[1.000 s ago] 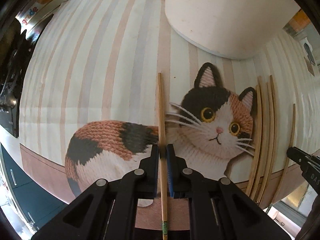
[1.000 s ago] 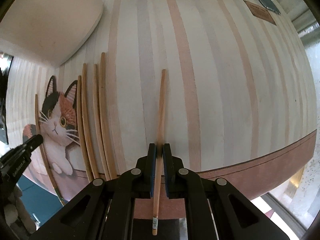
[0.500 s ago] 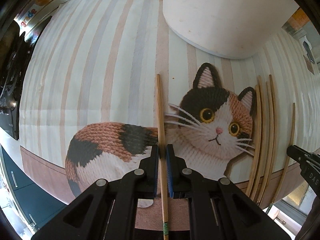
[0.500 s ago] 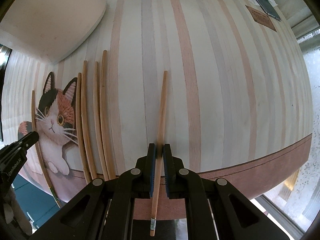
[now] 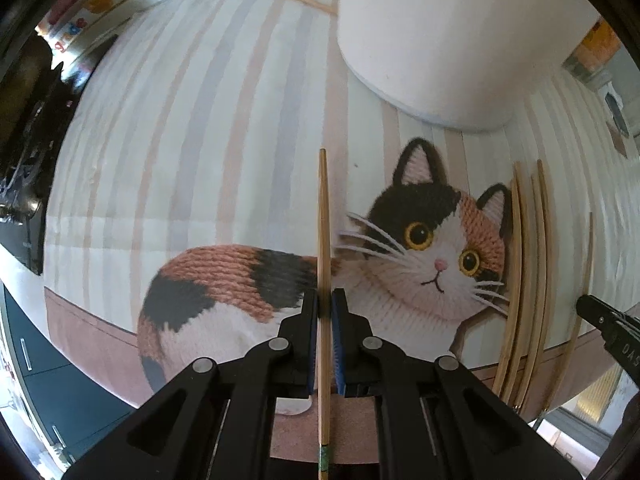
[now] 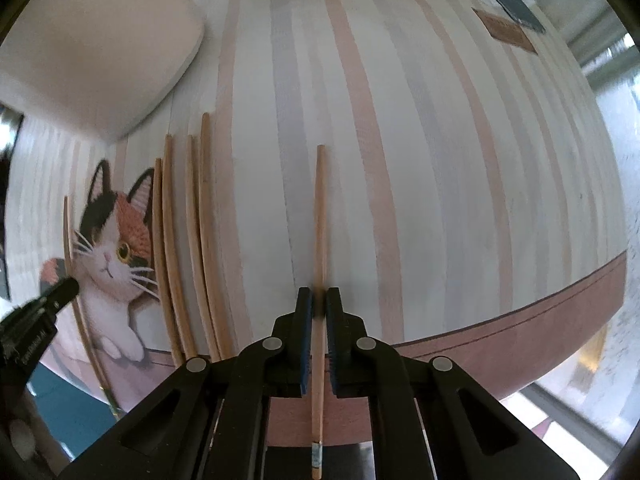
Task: Organize utensils
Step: 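Lift the left gripper's chopstick toward the cream holder while the right gripper carries its chopstick there, then open both grippers to drop the chopsticks into the cream holder, then lower the left gripper and grasp a wooden chopstick while the right gripper grasps another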
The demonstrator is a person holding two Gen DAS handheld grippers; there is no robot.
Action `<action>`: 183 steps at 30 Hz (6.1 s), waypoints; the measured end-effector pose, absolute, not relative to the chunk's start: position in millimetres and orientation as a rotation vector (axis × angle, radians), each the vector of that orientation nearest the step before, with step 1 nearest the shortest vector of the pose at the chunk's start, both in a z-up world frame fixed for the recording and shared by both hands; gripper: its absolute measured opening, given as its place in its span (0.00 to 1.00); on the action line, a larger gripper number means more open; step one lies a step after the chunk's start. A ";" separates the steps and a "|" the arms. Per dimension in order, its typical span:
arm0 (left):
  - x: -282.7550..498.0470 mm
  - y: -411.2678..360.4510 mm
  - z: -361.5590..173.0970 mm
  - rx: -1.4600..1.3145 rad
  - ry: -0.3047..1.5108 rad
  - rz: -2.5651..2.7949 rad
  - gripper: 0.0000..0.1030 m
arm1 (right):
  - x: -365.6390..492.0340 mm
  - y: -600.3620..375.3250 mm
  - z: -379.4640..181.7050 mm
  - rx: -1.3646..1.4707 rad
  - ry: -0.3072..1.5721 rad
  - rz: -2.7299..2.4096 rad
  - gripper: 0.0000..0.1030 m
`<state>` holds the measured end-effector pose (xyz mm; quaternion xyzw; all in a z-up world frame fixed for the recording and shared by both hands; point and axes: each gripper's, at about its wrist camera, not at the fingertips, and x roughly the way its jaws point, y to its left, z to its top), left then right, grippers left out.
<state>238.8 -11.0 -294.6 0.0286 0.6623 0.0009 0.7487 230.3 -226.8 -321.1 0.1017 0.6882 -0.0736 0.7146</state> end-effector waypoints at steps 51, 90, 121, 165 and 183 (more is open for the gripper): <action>380.6 10.2 -27.3 -0.299 0.669 -0.061 0.05 | 401.2 -234.1 -57.7 0.586 0.575 -0.108 0.07; 265.9 51.8 -248.2 0.107 1.288 0.181 1.00 | 264.7 -231.8 -261.1 0.436 1.302 0.009 0.49; 222.6 -93.1 -303.2 0.118 1.471 -0.291 0.22 | 212.1 -292.1 -319.3 0.294 1.476 -0.137 0.06; 222.0 -64.0 -296.3 0.121 1.459 -0.154 0.03 | 216.9 -299.6 -316.0 0.322 1.469 -0.115 0.07; 219.8 -28.5 -307.1 0.106 1.506 -0.105 0.06 | 239.7 -249.1 -318.4 0.125 1.551 -0.049 0.11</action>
